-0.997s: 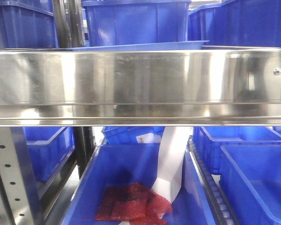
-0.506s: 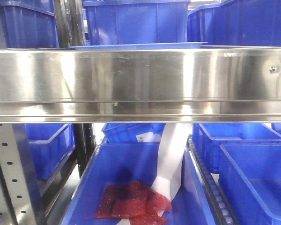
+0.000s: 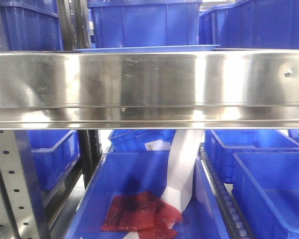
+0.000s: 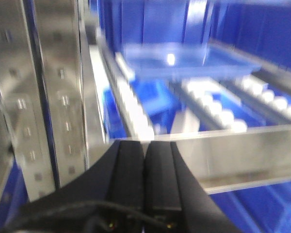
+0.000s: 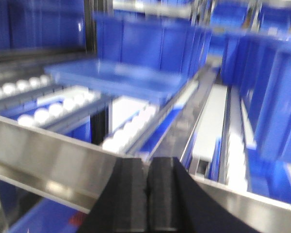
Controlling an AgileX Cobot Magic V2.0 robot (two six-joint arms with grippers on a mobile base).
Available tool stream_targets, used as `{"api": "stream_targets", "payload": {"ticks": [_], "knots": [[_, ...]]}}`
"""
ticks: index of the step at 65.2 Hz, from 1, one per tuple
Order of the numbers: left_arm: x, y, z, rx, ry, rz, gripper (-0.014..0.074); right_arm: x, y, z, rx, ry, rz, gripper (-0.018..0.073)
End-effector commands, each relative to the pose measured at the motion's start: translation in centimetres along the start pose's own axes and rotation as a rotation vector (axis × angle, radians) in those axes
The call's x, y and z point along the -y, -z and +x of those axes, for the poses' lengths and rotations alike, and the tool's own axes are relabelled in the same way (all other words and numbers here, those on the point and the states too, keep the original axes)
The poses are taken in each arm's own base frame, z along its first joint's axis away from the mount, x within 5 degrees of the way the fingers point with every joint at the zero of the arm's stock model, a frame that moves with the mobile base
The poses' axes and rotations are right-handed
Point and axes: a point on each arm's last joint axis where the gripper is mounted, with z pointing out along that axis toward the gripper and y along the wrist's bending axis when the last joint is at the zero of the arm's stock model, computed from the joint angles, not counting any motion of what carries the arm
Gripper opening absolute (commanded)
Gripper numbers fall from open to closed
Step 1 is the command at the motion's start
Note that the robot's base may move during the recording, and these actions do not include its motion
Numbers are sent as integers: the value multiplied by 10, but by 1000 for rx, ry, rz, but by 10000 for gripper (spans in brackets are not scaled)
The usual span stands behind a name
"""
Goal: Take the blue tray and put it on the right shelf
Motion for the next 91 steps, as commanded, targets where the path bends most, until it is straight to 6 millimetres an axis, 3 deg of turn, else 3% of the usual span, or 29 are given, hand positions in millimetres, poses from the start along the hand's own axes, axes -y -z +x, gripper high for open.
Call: {"api": "stream_targets", "payload": {"ticks": [1, 38, 48, 57, 78, 91], "knots": [[1, 6, -20, 151, -4, 13, -48, -2, 4, -18, 135, 27, -22, 57], [1, 5, -18, 141, -4, 12, -48, -2, 4, -18, 133, 27, -22, 57], [-4, 12, -15, 164, -10, -85, -48, -2, 4, -18, 133, 27, -22, 57], [-11, 20, 12, 206, -4, -218, -48, -2, 4, -18, 133, 27, -22, 57], [-25, 3, 112, 326, -23, -330, -48, -2, 4, -18, 132, 27, -22, 57], [-26, 1, 122, 247, -9, -334, -48, -2, 4, -18, 132, 27, -22, 57]]}}
